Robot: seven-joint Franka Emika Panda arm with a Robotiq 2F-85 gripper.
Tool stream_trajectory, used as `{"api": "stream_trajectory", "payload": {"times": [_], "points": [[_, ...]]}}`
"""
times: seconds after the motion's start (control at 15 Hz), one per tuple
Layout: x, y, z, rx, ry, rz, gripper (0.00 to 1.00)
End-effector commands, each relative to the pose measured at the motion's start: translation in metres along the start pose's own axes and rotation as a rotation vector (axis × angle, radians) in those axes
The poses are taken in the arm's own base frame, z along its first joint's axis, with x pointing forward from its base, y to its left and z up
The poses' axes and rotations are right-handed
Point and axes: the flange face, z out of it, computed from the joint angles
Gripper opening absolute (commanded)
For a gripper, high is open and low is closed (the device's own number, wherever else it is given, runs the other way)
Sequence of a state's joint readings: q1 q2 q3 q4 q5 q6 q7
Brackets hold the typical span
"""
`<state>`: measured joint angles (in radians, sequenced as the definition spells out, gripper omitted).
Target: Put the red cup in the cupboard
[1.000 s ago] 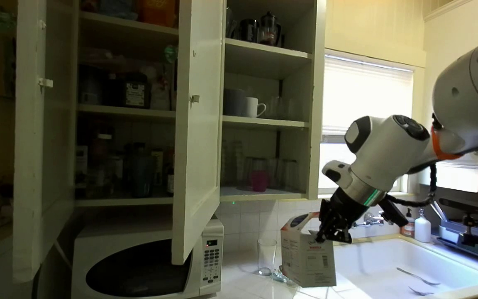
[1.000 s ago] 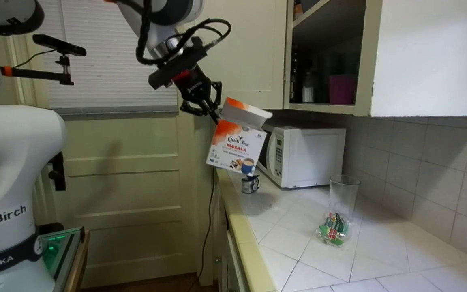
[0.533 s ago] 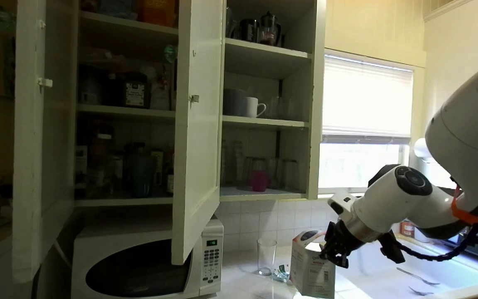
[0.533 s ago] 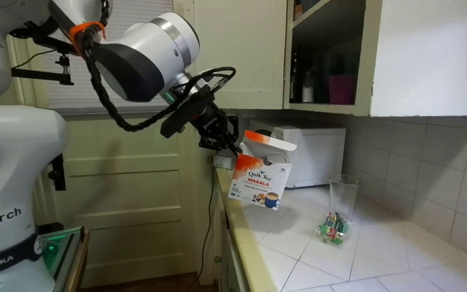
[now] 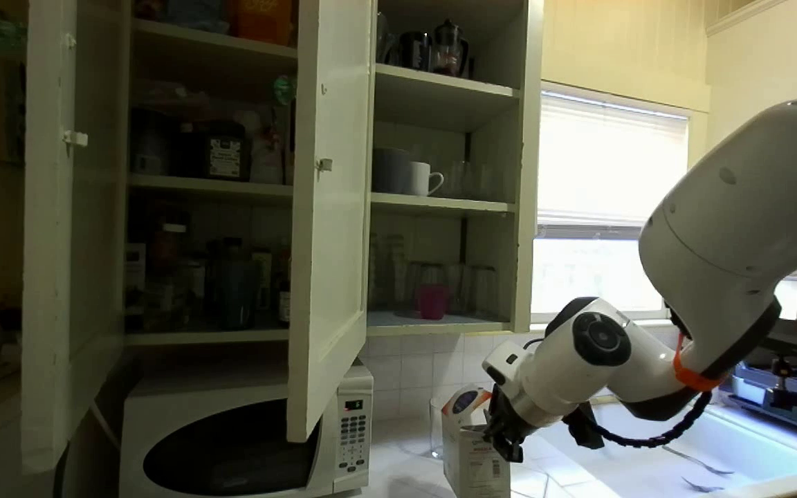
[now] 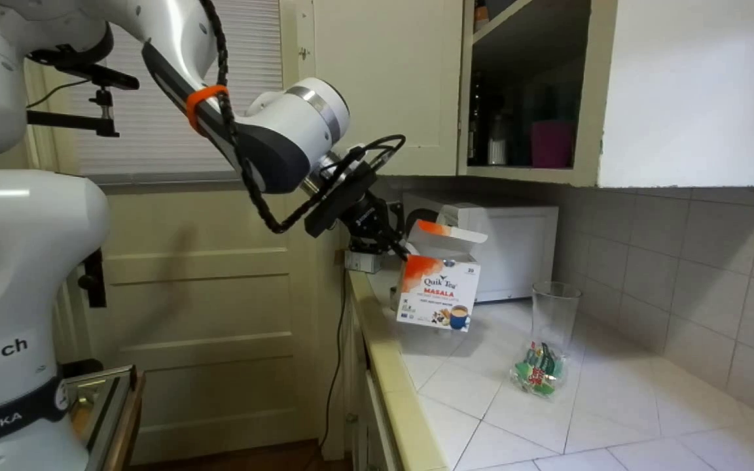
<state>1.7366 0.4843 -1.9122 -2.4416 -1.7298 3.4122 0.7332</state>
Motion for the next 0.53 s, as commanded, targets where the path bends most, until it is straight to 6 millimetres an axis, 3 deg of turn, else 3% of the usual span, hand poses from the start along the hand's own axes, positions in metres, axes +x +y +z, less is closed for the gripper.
{"api": "stream_trajectory", "payload": {"times": [0.0,0.47], "points": [[0.015,0.010,0.033,-0.028,-0.028,-0.084,0.01],[0.052,0.020,0.089,-0.057,-0.051,-0.184,0.01]]}}
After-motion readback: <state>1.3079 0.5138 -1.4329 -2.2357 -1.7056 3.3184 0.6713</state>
